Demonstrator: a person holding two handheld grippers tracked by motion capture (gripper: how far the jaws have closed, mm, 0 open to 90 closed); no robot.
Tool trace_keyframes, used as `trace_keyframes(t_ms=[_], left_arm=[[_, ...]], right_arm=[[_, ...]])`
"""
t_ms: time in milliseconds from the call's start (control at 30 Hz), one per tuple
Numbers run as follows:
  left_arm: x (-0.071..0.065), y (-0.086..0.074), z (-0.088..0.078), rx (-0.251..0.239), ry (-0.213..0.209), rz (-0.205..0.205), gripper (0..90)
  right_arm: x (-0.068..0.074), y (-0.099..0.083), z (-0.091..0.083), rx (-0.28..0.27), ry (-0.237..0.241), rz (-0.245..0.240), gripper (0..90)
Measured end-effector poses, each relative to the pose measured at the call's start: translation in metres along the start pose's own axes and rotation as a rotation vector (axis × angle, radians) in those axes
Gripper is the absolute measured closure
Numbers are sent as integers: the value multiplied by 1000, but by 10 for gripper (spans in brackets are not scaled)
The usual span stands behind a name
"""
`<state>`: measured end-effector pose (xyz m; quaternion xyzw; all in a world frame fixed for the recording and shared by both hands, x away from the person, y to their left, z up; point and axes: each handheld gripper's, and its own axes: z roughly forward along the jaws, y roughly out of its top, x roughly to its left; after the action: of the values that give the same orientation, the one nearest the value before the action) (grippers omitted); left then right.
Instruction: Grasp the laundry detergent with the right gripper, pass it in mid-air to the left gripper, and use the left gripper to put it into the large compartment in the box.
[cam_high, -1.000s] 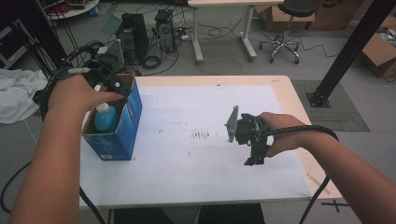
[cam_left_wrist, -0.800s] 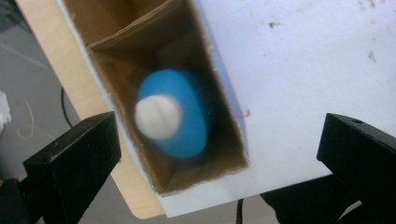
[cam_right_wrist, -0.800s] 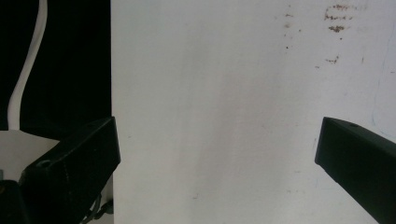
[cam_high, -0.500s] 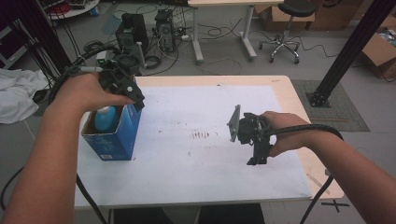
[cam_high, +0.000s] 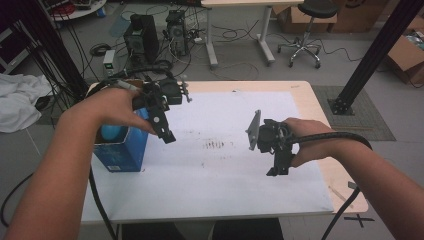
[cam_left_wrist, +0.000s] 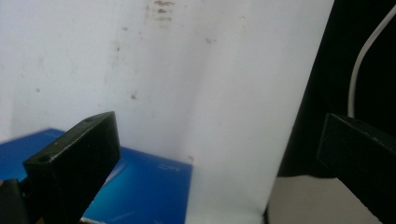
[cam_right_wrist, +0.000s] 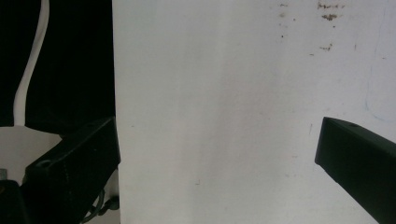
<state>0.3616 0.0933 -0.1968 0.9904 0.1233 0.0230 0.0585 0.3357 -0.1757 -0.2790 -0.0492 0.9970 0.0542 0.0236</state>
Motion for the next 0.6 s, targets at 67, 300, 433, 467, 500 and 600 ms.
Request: trace_keyframes(t_ms=[67,300,433,467,500,600], left_arm=[[-2,3,3,12,0,21,1],[-14,14,22,101,-6,136,1],[-17,16,22,85,-14,155,1],[-17,16,22,85,-14,155,1],[-18,17,22,86,-17,163,1],[-19,19,22,84,-20,162,1]], right_arm=[[0,0,-1,5,0,4,0],[0,2,1,24,7,-3,0],[0,5,2,24,14,-3,0],[0,5,2,25,15,-4,0],[0,6,3,27,14,-6,0],[-2,6,1,27,10,-4,0]])
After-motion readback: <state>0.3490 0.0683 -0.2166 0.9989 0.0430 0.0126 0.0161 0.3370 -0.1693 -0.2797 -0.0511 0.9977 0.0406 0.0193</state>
